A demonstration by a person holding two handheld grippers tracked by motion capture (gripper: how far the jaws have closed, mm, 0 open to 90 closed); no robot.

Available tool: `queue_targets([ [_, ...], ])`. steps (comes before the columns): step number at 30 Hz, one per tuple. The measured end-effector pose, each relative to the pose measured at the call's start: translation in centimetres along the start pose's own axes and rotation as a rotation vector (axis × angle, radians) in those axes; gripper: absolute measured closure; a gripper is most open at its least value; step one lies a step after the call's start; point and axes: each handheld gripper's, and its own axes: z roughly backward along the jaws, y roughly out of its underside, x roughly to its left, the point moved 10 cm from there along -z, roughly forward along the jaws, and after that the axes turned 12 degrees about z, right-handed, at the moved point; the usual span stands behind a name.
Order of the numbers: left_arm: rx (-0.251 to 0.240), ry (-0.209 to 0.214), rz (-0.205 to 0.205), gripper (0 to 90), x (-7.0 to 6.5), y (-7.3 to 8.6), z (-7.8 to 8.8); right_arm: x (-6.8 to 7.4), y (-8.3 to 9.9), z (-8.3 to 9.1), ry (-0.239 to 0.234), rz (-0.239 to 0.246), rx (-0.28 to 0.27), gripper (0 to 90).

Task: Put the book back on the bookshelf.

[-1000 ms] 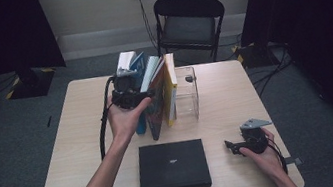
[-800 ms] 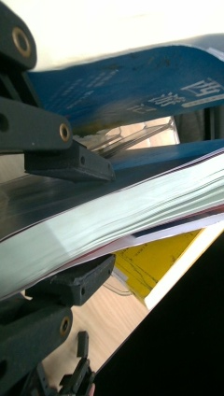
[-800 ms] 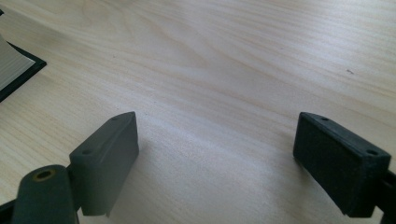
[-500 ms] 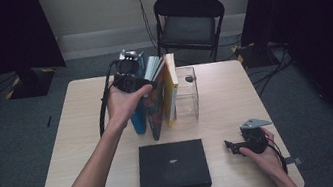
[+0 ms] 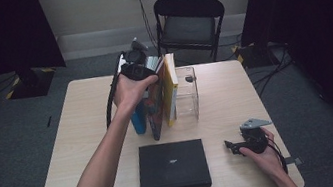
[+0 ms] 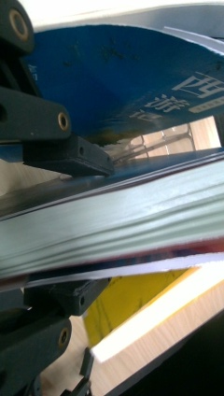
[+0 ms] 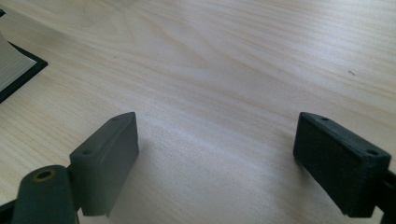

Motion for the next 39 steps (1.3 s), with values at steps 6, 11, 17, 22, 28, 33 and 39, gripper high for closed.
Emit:
queue_targets([
  [6,0.013,-0.012,0.011,49.6,0.2,0.0,-0.8,0.0,0.0,0.0,-0.001,0.002,0.000,14.0],
  [11,0.041,-0.027,0.012,56.9,0.3,0.0,-0.9,0.0,0.0,0.0,-0.002,0.002,0.000,14.0],
  [17,0.027,-0.009,0.055,48.2,0.2,-0.4,-0.7,0.0,0.0,0.0,-0.002,0.002,0.000,14.0],
  [22,0.001,-0.002,0.065,42.8,0.0,-0.9,0.1,0.0,0.0,0.0,-0.002,0.004,-0.001,14.0],
  [28,0.001,-0.026,0.076,46.9,0.1,-0.8,-0.3,0.0,0.0,0.0,-0.002,0.003,0.000,14.0],
  [33,0.002,-0.052,0.062,56.7,0.2,-0.6,-0.8,0.0,0.0,0.0,-0.002,0.004,-0.001,14.0],
  [39,0.008,-0.063,0.055,66.2,0.5,-0.6,-0.8,0.0,0.0,0.0,-0.003,0.004,0.000,14.0],
])
